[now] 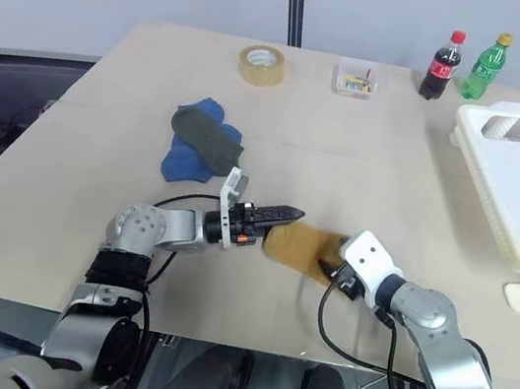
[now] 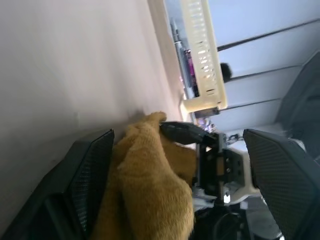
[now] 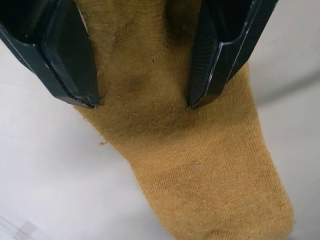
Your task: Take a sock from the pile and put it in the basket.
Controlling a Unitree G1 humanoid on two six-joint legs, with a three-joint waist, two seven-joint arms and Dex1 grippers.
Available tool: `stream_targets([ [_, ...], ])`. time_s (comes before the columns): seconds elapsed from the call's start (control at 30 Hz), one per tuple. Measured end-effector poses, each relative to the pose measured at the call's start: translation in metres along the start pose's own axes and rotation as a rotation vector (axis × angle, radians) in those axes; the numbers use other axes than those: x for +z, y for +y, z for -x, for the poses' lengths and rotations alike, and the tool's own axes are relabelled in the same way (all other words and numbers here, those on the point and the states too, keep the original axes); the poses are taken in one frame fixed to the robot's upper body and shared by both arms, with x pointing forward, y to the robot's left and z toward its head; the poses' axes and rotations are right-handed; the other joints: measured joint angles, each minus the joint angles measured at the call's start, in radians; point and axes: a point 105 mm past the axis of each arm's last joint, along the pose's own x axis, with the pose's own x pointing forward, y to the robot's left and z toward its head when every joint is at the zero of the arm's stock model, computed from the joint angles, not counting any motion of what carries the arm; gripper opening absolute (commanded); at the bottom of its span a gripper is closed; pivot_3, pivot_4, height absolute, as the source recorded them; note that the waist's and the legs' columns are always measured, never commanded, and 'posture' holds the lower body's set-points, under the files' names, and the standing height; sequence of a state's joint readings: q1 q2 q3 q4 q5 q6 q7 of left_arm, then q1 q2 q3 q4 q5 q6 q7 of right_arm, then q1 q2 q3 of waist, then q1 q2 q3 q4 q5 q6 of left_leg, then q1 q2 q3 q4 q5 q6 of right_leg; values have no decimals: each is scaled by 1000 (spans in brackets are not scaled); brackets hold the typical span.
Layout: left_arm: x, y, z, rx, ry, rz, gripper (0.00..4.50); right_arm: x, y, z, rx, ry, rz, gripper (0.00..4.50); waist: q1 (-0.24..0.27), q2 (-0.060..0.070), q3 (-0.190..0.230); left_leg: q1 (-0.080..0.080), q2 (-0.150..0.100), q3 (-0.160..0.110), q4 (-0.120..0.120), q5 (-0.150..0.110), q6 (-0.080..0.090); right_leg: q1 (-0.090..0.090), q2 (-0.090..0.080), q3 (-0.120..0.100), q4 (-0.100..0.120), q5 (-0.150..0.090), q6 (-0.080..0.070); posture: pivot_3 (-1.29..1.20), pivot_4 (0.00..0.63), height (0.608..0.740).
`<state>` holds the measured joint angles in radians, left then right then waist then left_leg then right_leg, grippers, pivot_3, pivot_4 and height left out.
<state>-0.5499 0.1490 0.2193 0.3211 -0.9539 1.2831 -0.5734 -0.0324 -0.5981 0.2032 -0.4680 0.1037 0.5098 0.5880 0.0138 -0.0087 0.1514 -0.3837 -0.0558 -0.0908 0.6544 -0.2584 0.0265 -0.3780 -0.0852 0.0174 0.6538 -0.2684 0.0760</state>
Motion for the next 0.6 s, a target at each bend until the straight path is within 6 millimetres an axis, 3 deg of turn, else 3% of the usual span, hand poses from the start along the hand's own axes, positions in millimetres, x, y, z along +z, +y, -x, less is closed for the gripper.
stream_targets([
  [0.6, -23, -20, 11, -123, 128, 137, 4442, 2, 1, -2, 1, -10, 2, 2956, -3, -4, 3, -1, 0, 0, -2, 1, -2, -1, 0, 0, -1, 0, 0, 0, 150, 740],
])
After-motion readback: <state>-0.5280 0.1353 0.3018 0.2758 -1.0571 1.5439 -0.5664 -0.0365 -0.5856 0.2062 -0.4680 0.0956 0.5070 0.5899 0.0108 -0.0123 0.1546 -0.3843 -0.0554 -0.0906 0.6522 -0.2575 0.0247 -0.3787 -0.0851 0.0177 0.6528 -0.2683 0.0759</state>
